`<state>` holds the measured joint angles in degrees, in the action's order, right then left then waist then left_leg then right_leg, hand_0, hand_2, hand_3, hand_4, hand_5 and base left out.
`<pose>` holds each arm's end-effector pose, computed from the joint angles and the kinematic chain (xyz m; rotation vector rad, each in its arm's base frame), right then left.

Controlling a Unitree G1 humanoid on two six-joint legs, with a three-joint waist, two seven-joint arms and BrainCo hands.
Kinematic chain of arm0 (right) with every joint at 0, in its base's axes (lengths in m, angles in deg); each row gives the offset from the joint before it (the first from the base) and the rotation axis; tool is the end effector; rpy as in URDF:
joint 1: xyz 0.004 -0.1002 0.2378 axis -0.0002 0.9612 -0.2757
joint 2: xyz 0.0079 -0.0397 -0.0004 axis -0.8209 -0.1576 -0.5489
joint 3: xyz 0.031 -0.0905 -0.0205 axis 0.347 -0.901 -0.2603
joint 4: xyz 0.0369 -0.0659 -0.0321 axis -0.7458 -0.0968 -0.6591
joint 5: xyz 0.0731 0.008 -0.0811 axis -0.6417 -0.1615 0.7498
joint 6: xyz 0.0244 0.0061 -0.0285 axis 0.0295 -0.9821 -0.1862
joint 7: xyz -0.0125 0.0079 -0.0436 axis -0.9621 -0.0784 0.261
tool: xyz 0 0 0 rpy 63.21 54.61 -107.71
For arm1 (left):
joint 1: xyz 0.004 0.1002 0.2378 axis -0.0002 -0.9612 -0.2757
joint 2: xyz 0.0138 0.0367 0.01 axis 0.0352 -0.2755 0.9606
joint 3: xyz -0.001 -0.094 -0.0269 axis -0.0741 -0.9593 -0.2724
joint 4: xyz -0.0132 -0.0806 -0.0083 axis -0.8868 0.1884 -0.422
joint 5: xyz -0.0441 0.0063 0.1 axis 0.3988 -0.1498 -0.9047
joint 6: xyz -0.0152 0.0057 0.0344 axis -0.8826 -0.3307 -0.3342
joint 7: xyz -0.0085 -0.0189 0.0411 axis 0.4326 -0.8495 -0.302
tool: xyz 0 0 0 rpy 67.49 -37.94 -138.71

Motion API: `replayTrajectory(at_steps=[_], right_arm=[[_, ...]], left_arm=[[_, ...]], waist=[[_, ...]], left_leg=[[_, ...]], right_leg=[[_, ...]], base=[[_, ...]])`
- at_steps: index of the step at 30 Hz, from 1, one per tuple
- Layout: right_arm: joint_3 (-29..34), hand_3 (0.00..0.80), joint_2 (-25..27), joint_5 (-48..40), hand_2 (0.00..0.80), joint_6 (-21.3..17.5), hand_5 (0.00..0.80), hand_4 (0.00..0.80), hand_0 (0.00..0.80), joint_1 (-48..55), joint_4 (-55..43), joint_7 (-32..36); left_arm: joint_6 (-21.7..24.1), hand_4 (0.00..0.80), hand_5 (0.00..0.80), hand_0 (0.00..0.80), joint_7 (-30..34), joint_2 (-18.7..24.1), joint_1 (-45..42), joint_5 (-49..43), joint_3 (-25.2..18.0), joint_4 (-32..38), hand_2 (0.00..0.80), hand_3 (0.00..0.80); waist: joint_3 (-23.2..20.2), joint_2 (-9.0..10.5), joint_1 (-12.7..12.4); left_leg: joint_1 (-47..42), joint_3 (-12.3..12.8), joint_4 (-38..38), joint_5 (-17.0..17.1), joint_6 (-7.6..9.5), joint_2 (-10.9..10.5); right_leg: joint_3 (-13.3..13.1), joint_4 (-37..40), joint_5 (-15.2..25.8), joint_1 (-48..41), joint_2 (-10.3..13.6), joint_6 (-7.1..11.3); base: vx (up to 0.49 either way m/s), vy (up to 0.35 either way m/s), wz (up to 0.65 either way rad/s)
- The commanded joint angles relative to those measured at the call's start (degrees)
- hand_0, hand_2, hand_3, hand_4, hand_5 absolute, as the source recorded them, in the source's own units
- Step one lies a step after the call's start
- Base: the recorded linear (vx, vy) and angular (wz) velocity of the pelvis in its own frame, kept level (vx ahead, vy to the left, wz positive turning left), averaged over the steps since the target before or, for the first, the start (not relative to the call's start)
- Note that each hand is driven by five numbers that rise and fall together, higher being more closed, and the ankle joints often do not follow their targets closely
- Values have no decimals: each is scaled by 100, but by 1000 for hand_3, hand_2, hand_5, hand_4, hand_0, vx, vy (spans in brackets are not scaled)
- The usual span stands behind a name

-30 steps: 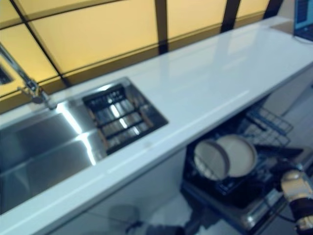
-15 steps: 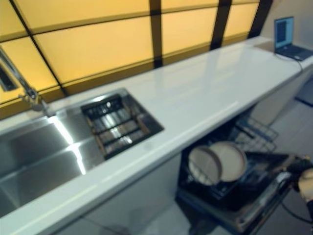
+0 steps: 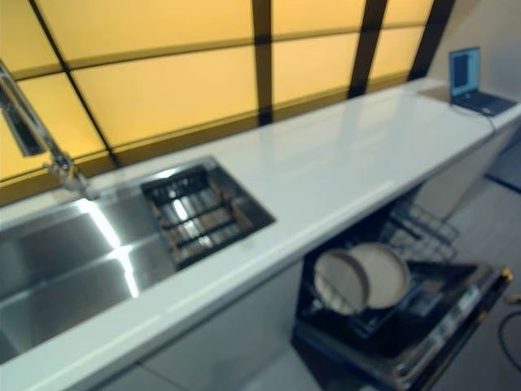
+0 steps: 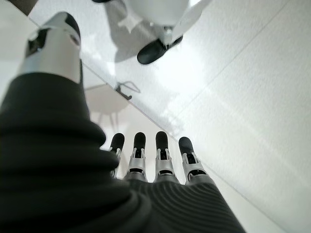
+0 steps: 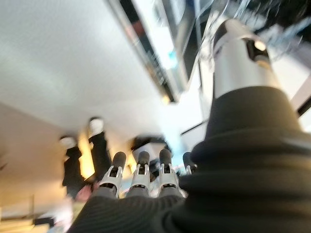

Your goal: Take plates into dishwasher

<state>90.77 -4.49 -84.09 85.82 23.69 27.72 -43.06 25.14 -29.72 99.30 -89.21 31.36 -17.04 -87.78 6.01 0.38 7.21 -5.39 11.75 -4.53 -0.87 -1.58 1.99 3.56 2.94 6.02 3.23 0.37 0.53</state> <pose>0.1701 -0.4417 0.1418 -0.6865 0.8401 -0.8252 0.0704 0.2634 -0.1070 0.4414 1.3719 0.0800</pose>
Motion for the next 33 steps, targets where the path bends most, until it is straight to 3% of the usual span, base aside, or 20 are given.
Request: replayTrajectory(at_steps=[1, 4, 7, 10, 12, 13, 14, 16, 17, 18, 20, 22, 23, 27, 31, 32, 33], right_arm=[[273, 0, 153, -90, 0, -230, 0, 0, 0, 135, 409, -311], [447, 0, 185, 15, 0, -349, 0, 0, 0, 263, 627, -89], [527, 0, 228, 44, 0, -412, 0, 0, 0, 267, 711, 147], [449, 0, 40, -90, 0, -480, 0, 0, 0, 275, 720, 140], [375, 0, -76, -147, 0, -511, 0, 0, 0, 214, 882, 138], [363, 0, -83, -146, 0, -518, 0, 0, 0, 204, 898, 140], [233, 0, -160, -204, 0, -598, 0, 0, 0, 104, 1153, 121], [35, 0, -304, -390, 0, -637, 0, 0, 0, -89, 1441, 11], [12, 0, -319, -411, 0, -637, 0, 0, 0, -112, 1463, 1], [-115, 0, -453, -723, 0, -668, 0, 0, 0, -221, 1657, -186], [-238, 0, -687, -904, 0, -790, 0, 0, 0, -342, 1793, -276], [-242, 0, -779, -1080, 0, -698, 0, 0, 0, -298, 1667, -234], [-177, 0, -898, -1374, 0, -592, 0, 0, 0, -194, 1420, -251], [-66, 0, -997, -1411, 0, -704, 0, 0, 0, -208, 1269, -45], [-39, 0, -1089, -1997, 0, -665, 0, 0, 0, -286, 1140, -188], [-43, 0, -1090, -2002, 0, -662, 0, 0, 0, -285, 1136, -194], [19, 0, -1149, -2280, 0, -649, 0, 0, 0, -321, 1167, -293]], left_arm=[[-254, 0, 0, 0, -130, 605, 333, -142, -238, -179, 0, 0], [-333, 0, 0, 0, -181, 781, 350, -226, -213, -122, 0, 0], [-542, 0, 0, 0, -282, 833, 243, -11, -242, -106, 0, 0], [-607, 0, 0, 0, -251, 949, 124, 278, -419, -257, 0, 0], [-650, 0, 0, 0, -45, 1104, 39, 303, -584, -366, 0, 0], [-658, 0, 0, 0, -31, 1117, 30, 305, -592, -371, 0, 0], [-737, 0, 0, 0, 24, 1197, 21, 411, -595, -416, 0, 0], [-777, 0, 0, 0, 28, 1294, 99, 498, -596, -405, 0, 0], [-776, 0, 0, 0, 22, 1304, 109, 510, -599, -404, 0, 0], [-849, 0, 0, 0, -5, 1423, 328, 557, -571, -348, 0, 0], [-922, 0, 0, 0, -162, 1439, 560, 753, -601, -267, 0, 0], [-945, 0, 0, 0, -206, 1403, 643, 835, -643, -210, 0, 0], [-918, 0, 0, 0, -189, 1291, 666, 797, -644, -81, 0, 0], [-582, 0, 0, 0, -278, 1020, 565, 713, -633, -114, 0, 0], [-532, 0, 0, 0, -266, 934, 150, 936, -743, -220, 0, 0], [-532, 0, 0, 0, -268, 933, 145, 938, -744, -218, 0, 0], [-439, 0, 0, 0, -315, 808, -168, 1118, -906, -407, 0, 0]], waist=[[82, 586, 38], [129, 590, 139], [77, 445, 66], [-75, 336, -246], [-216, 365, -505], [-225, 371, -519], [-260, 391, -721], [-197, 448, -918], [-193, 451, -928], [-56, 544, -1092], [64, 581, -1270], [98, 556, -1281], [123, 530, -1281], [121, 383, -1388], [146, 207, -1555], [147, 205, -1552], [188, 135, -1614]], left_leg=[[-138, 41, 503, -438, 135, -156], [-267, -50, 347, -419, 90, -220], [-232, -107, 93, -262, 159, -160], [119, 55, 150, -89, 138, 66], [498, 134, 392, -55, 107, 202], [527, 133, 435, -77, 107, 208], [816, 72, 700, -100, 100, 334], [1279, 16, 1186, -144, 54, 584], [1330, -2, 1237, -154, 51, 604], [1931, -156, 1743, -111, -23, 883], [2447, -142, 1980, 140, -237, 1315], [2577, -186, 1942, 290, -339, 1396], [2556, -248, 1696, 518, -430, 1308], [2445, -349, 999, 890, -507, 1035], [2428, -466, 298, 1304, -581, 840], [2418, -466, 283, 1314, -584, 841], [2457, -403, 59, 1334, -582, 767]], right_leg=[[-317, -362, 266, 102, 395, 925], [-377, -82, 807, 473, 372, 1136], [-395, -556, 555, 570, 373, 1076], [-128, -890, 312, 78, 844, 1012], [-123, -941, 509, -337, 1284, 1036], [-124, -939, 522, -365, 1311, 1042], [-154, -1037, 687, -586, 1576, 1061], [-103, -1059, 623, -730, 1750, 1106], [-100, -1064, 610, -730, 1753, 1108], [-36, -928, 79, -844, 1605, 1132], [182, -784, -467, -1107, 1408, 1135], [215, -707, -731, -1204, 1229, 1137], [247, -638, -830, -1242, 1112, 1133], [287, -549, -1077, -1410, 944, 1045], [172, -691, -1582, -1534, 537, 626], [172, -700, -1588, -1533, 534, 623], [114, -744, -1763, -1547, 223, 393]], base=[[0, 0, 0], [-89, 29, 0], [-278, -10, -21], [-422, -206, -55], [-325, -275, -60], [-377, -368, -59], [-386, -400, -41], [-405, -445, -29], [-393, -520, -37], [-380, -518, -9], [-378, -516, -9], [-252, -308, -11], [-334, -304, 24], [-291, -177, 6], [-168, -201, 2], [-124, -278, 12], [-91, -242, 21]])
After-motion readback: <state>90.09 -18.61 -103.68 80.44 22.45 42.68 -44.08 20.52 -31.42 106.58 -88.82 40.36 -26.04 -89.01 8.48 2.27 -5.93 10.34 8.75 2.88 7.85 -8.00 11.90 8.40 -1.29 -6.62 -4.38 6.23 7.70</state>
